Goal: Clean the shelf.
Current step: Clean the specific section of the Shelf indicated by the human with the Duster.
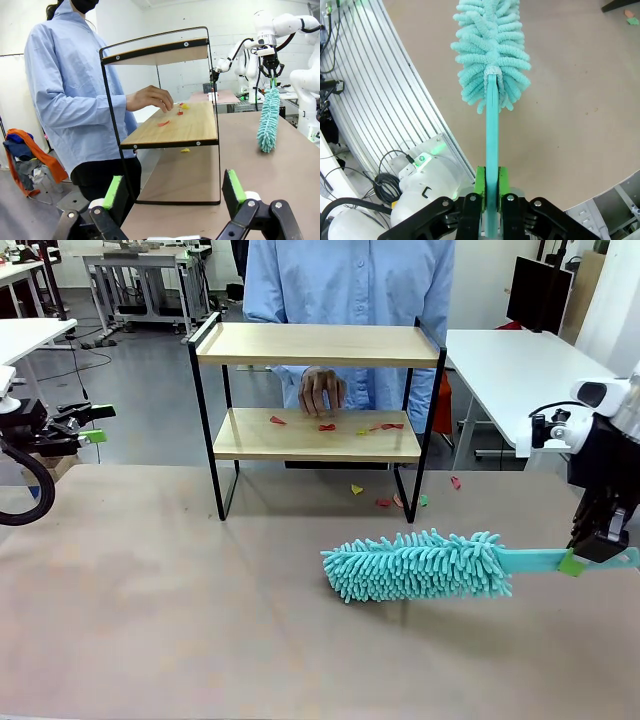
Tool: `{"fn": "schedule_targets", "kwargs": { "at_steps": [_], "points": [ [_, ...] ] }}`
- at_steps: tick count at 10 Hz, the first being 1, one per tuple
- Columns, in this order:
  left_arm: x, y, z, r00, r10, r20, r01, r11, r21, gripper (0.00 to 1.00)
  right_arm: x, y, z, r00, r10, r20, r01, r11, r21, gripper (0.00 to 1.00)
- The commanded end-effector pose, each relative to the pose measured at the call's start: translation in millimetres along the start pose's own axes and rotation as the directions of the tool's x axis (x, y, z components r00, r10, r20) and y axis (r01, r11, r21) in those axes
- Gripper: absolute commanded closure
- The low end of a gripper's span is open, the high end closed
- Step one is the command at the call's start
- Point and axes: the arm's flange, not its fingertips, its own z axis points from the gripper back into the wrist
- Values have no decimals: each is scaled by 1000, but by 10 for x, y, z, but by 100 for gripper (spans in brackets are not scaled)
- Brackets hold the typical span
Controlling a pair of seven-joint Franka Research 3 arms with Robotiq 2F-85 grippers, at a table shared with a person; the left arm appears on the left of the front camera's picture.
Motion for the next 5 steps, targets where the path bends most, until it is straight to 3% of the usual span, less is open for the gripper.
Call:
{"fn": "schedule_targets", "kwargs": {
  "at_steps": [1,5],
  "points": [
    [31,-25,-6,1000,-9,-4,9,1000,-8,0,1,20,20,1000,1,0,-1,1000,-3,87],
    [31,-25,-6,1000,-9,-4,9,1000,-8,0,1,20,20,1000,1,0,-1,1000,-3,87]
  ]
}}
